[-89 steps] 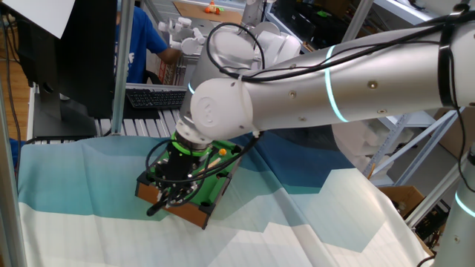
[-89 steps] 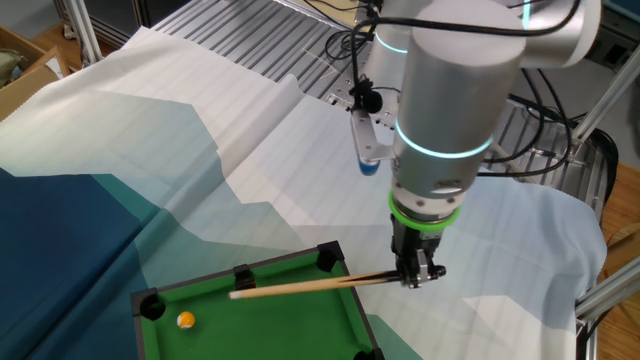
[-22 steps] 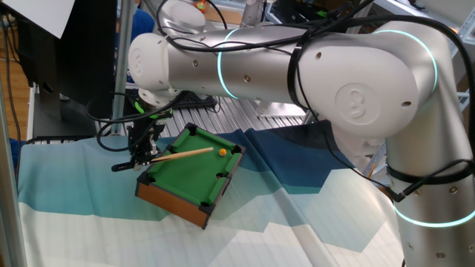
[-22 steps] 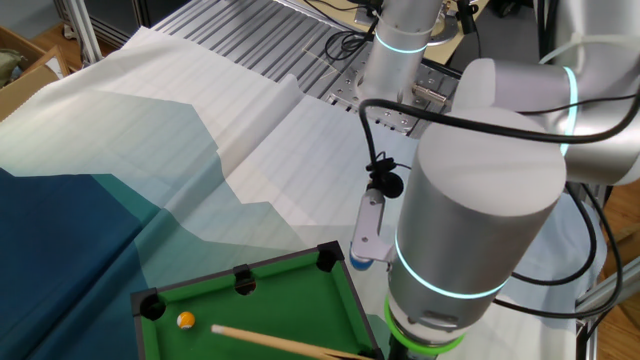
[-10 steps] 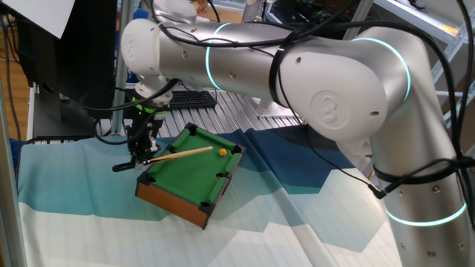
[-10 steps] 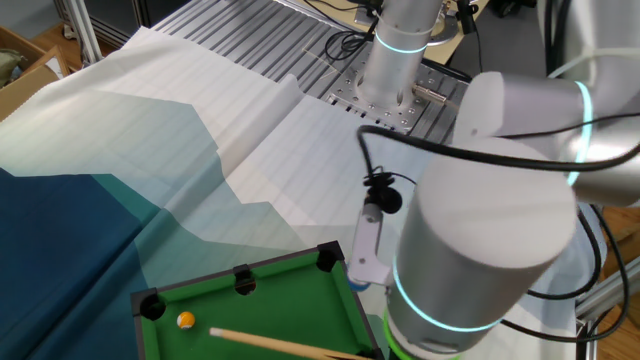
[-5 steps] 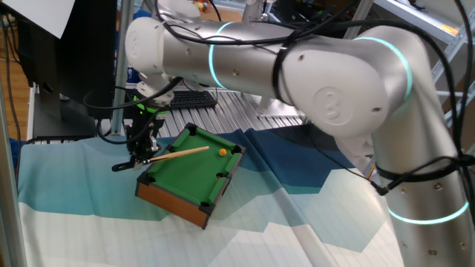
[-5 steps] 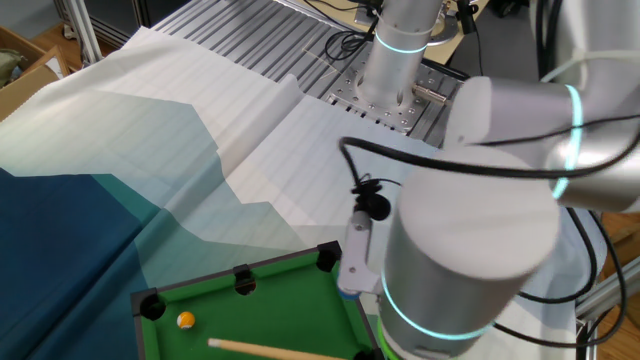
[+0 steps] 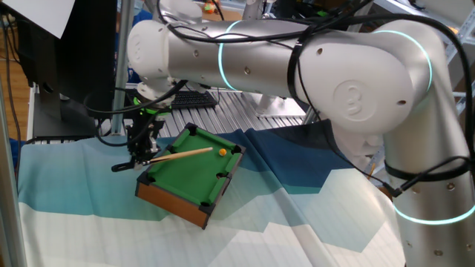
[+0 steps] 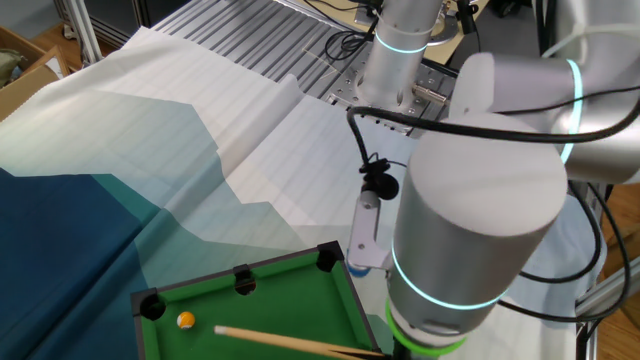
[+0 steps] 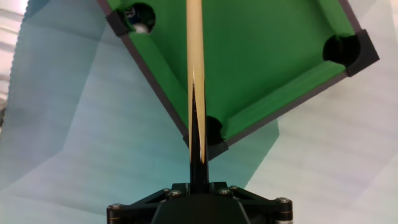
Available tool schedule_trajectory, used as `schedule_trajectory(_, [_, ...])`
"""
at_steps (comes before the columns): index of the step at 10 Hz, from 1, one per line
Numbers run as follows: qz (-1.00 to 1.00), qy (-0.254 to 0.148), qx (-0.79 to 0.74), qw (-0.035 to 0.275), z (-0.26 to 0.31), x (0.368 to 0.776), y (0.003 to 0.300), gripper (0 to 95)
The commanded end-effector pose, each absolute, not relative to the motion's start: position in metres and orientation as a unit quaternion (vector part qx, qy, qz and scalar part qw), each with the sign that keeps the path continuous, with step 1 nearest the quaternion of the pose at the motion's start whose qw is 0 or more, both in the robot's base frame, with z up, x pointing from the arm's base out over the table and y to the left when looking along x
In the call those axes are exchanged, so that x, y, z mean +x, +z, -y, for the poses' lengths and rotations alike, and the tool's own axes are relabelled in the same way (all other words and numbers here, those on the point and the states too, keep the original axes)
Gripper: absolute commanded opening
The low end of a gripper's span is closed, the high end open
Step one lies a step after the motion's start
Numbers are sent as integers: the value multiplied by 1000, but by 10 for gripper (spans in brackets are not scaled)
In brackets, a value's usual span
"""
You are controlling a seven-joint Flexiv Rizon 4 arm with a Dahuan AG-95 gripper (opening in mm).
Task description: Hit the pool ball
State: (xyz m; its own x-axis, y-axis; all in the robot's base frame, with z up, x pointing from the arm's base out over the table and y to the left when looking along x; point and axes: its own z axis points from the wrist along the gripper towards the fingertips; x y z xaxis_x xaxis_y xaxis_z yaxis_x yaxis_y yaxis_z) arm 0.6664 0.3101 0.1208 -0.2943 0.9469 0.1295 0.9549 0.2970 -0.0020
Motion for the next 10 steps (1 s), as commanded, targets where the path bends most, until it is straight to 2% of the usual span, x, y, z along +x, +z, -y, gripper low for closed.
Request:
schedule_trajectory(1, [789, -43, -612, 40, -310, 666, 121, 0])
schedule_trajectory(4, [780, -40, -624, 26, -314, 669, 109, 0])
schedule_trajectory(10, [756, -37, -653, 30, -327, 683, 111, 0])
